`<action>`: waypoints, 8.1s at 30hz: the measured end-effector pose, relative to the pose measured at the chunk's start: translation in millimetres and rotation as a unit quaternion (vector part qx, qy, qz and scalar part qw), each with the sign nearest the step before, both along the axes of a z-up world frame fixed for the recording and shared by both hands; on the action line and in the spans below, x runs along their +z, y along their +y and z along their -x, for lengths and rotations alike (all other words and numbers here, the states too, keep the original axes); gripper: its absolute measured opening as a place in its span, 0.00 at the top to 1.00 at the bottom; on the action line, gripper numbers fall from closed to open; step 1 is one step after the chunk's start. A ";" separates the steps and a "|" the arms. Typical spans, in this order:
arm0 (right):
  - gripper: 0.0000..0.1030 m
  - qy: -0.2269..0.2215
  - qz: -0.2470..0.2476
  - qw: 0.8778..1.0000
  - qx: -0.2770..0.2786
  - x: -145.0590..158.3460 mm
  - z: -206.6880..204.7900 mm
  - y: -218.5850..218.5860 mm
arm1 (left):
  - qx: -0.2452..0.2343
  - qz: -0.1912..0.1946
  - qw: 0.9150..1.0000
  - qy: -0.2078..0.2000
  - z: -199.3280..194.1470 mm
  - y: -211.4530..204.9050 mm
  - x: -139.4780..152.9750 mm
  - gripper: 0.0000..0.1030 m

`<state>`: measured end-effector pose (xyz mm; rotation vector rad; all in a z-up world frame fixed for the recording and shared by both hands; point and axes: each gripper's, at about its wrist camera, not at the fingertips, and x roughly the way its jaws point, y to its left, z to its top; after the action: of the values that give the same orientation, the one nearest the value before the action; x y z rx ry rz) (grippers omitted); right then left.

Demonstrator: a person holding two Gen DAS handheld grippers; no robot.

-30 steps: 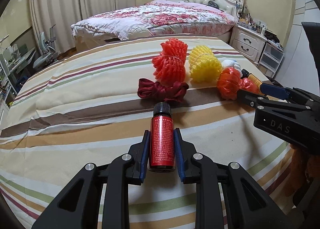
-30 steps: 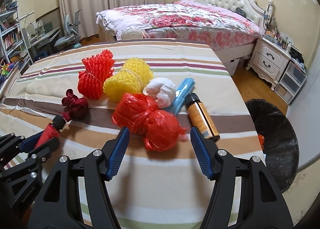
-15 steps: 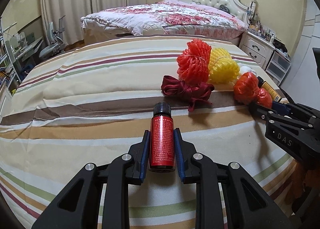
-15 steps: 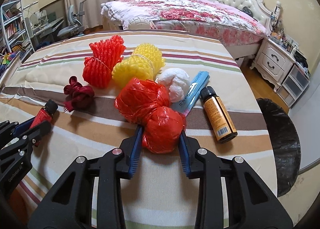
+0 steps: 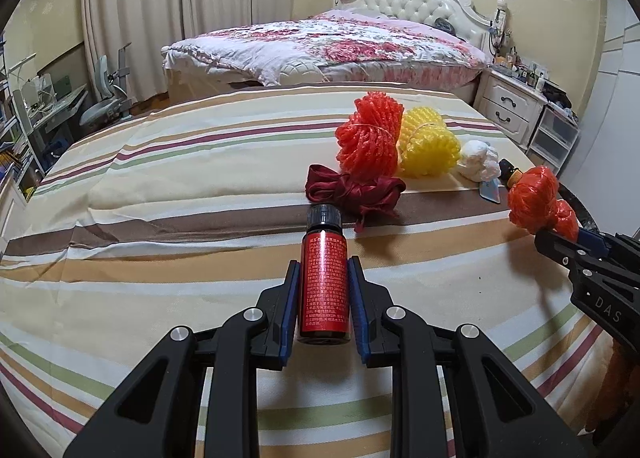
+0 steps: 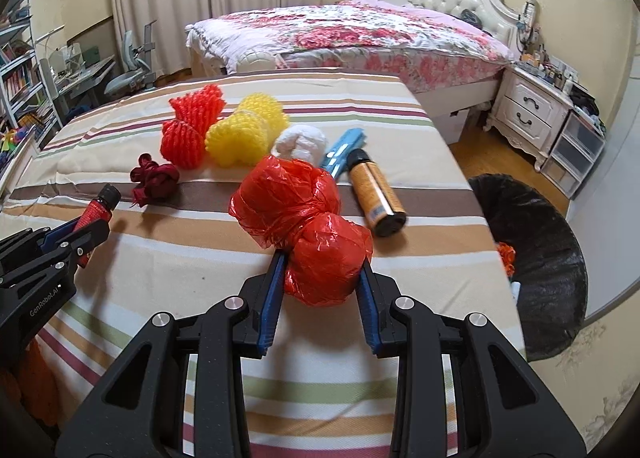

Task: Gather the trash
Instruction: 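Carry the red bag in the right gripper over the bin while the left carries the red can, then open the left gripper over the bin while the right gripper releases the red bag, then move both open grippers back over the cluttered sheet, then close the left gripper on the dark red ribbon while the right closes on the amber bottle, then carry the amber bottle in the right gripper over the bin while the left carries the ribbon, then open the left gripper over the bin while the right gripper releases the amber bottle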

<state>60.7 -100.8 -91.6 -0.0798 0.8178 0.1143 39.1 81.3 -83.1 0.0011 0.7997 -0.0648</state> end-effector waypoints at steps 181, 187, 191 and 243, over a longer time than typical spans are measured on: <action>0.77 -0.028 -0.030 0.994 -0.101 17.8 -4.5 -86.3 | -0.063 0.032 0.997 -0.028 -19.6 -59.0 26.0 0.74; 0.77 -0.039 -0.028 0.991 -0.128 22.0 0.5 -110.9 | -0.097 0.029 0.994 -0.043 -23.2 -92.4 36.8 0.74; 0.77 -0.046 -0.026 0.988 -0.149 25.0 2.2 -128.9 | -0.119 0.029 0.991 -0.049 -29.1 -116.9 42.5 0.74; 0.67 -0.033 -0.038 0.964 -0.261 -6.5 -21.3 -242.5 | -0.206 -0.047 0.976 -0.049 -95.0 -292.2 15.5 0.42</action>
<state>82.0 -343.4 -98.1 0.2048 0.7428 -0.3531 134.0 -210.9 -67.5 0.2589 0.6923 -0.4174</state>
